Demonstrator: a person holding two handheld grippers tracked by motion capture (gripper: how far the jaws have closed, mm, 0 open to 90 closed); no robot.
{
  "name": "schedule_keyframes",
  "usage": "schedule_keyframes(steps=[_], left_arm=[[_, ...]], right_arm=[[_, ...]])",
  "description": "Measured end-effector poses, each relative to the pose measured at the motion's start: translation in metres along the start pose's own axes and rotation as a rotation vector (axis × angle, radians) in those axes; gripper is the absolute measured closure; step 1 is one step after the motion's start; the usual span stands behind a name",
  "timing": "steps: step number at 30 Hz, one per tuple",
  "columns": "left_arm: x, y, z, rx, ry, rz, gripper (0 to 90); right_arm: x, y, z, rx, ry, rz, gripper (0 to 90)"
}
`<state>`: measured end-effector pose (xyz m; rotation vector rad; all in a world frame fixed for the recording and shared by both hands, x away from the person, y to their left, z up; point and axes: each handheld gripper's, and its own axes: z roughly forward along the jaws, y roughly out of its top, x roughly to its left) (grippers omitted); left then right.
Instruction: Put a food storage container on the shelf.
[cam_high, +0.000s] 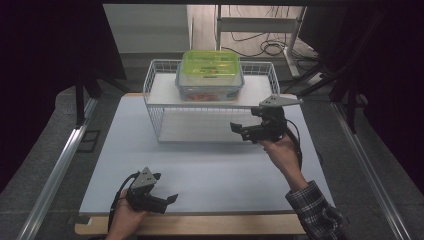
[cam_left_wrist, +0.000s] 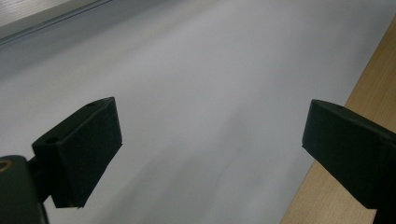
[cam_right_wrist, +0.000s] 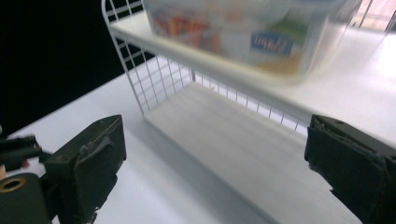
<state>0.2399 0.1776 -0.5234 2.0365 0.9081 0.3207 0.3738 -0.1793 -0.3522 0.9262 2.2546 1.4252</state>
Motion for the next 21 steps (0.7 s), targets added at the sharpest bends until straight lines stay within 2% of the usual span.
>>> schedule_keyframes(steps=[8,15,18,21], left_arm=[[0.001,0.0,0.001,0.005,-0.016,-0.005,3.6],[0.0,0.0,0.001,0.003,-0.017,-0.009,3.3],[0.0,0.0,0.0,-0.003,-0.019,-0.005,3.3],[0.0,0.0,0.0,-0.005,-0.019,-0.001,3.4]], right_arm=[[0.008,-0.036,0.002,0.049,-0.007,-0.052,4.5],[0.013,-0.064,0.0,0.075,-0.013,-0.06,2.9],[0.014,-0.078,-0.002,0.061,-0.015,-0.047,2.9],[0.015,-0.09,-0.003,0.078,-0.032,-0.055,2.6]])
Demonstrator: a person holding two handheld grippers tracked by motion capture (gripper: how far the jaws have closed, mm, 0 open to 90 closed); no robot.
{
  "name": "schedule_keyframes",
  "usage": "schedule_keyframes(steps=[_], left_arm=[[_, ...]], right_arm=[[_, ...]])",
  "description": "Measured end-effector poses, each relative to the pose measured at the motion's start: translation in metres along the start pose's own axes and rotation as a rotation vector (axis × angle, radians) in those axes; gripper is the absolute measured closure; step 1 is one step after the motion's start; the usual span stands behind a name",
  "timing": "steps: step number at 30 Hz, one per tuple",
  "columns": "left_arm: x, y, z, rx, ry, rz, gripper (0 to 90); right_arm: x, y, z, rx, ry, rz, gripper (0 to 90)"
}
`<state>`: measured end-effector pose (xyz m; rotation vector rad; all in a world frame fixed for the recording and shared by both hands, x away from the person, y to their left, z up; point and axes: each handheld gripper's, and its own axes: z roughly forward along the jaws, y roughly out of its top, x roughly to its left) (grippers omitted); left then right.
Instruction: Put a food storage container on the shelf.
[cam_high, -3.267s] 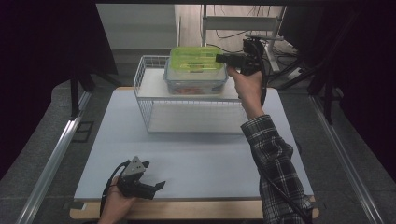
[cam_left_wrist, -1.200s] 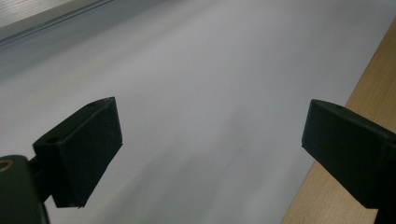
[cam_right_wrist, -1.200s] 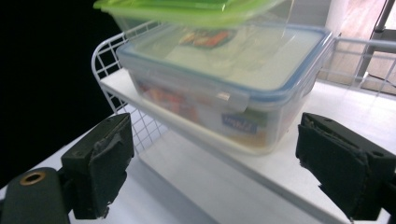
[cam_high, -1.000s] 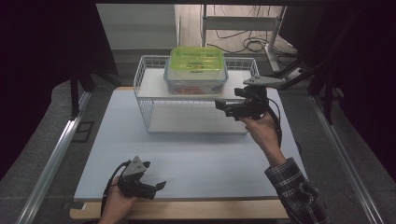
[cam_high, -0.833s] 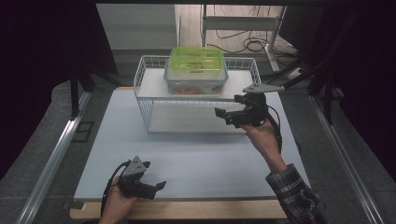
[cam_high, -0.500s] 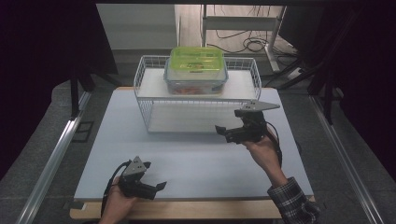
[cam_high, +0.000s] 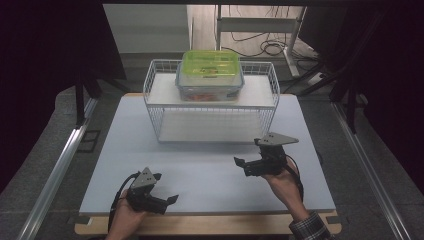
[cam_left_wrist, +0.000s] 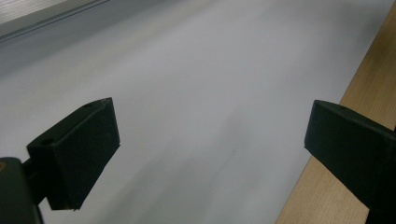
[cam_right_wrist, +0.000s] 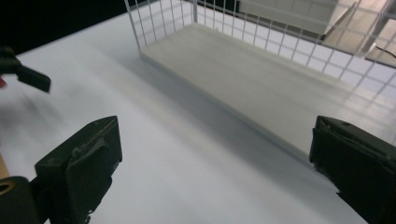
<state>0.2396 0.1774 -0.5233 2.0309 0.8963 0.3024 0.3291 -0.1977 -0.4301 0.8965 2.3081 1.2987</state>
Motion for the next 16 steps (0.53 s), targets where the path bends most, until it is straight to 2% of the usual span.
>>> schedule_keyframes(steps=[5,9,11,13,16], left_arm=[[0.0,0.0,0.0,0.001,-0.002,0.0,3.4],[-0.001,0.0,0.0,0.007,0.001,0.003,3.7],[-0.001,0.0,0.001,0.013,0.001,0.005,3.7],[-0.001,0.0,0.001,0.015,0.004,0.009,3.7],[0.0,0.0,0.002,0.02,0.011,0.005,2.1]], right_arm=[[0.003,-0.021,-0.002,0.012,-0.008,0.012,2.7],[0.006,-0.042,-0.001,0.034,-0.038,-0.01,3.1],[0.008,-0.054,0.003,0.07,-0.063,-0.033,3.1],[0.008,-0.064,0.008,0.134,-0.078,-0.049,3.1],[0.006,-0.067,0.012,0.166,-0.073,-0.033,3.1]])
